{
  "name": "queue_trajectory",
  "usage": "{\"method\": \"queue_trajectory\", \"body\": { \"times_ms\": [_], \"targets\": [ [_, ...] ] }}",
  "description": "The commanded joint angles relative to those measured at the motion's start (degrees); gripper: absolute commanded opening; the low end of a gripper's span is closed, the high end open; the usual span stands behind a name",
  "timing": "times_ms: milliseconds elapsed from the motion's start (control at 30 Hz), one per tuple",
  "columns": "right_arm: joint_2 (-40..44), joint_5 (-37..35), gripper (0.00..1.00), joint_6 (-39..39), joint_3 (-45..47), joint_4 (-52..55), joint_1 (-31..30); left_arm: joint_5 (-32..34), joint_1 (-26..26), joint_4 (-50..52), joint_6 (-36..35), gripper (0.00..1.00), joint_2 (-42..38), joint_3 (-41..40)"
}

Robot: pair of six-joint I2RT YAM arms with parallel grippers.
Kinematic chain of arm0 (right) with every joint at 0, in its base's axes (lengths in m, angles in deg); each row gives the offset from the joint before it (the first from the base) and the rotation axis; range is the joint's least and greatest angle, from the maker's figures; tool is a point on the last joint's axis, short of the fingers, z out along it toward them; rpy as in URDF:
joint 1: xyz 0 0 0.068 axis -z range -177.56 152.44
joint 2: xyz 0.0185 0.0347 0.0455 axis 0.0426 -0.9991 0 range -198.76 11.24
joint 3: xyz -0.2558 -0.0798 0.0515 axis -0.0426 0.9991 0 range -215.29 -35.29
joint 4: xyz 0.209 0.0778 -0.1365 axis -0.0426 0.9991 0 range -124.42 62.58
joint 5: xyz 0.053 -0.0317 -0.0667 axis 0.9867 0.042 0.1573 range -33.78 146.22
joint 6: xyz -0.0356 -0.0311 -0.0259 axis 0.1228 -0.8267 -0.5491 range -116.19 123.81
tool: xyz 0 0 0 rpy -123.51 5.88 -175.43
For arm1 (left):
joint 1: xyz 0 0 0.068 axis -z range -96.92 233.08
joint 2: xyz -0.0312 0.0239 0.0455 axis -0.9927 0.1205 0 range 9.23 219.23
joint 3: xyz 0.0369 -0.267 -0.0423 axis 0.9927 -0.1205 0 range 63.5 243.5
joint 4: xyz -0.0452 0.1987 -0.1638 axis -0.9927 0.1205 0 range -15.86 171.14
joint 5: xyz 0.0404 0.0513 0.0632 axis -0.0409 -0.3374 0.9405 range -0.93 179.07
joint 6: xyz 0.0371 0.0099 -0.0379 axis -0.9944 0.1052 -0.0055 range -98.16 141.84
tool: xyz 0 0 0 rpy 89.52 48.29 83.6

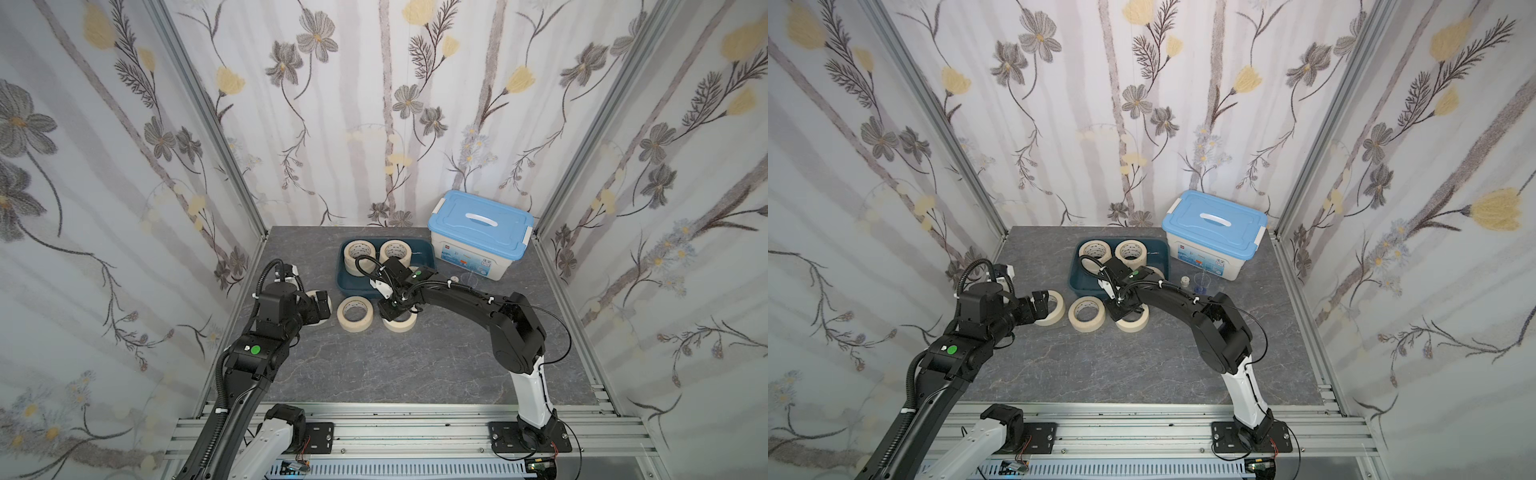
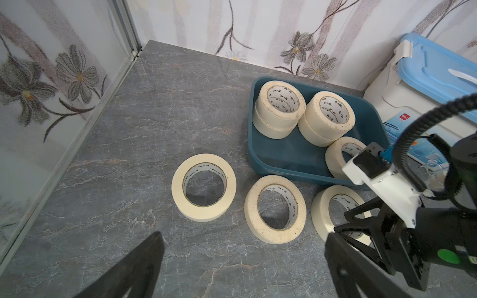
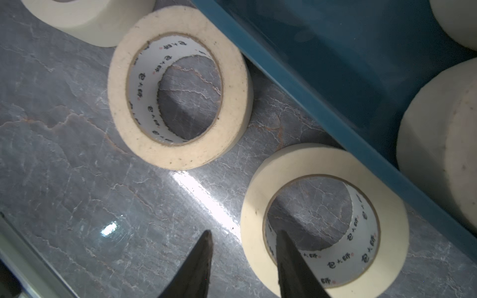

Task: Take out the art tape in the storage box
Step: Place the art tape at the center of the board, then pick up the art tape from the storage box.

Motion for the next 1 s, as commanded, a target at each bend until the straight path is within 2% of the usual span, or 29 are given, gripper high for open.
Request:
{"method": "queue_trajectory", "body": {
  "times_ms": [0,200,400,633,967],
  "targets": [
    [2.8,2.7,0.43,0.3,0.9,0.3,0.3,0.2,0.0,-0.8,-0.1,1.0,0.1,0.0],
    [6.1,2.3,0.46,0.2,1.0,0.9,1.8,1.2,0.0,-0.2,-0.1,1.0,0.6,0.5],
    [5.6,0.4,0.51,-0.1,-1.8,1.8,5.4,0.1,0.0,-0.4,-0.1,1.0,0.1,0.3],
    [0.6,-3.5,0.55,-0.8,-7.3,2.9,9.0,-0.6,-0.1,-0.6,-0.1,1.0,0.4,0.4],
    [-7.9,-7.0,0.6,-1.2,-15.8,4.3,11.0,-0.9,-0.1,-0.6,0.0,1.0,0.1,0.3]
  ]
}}
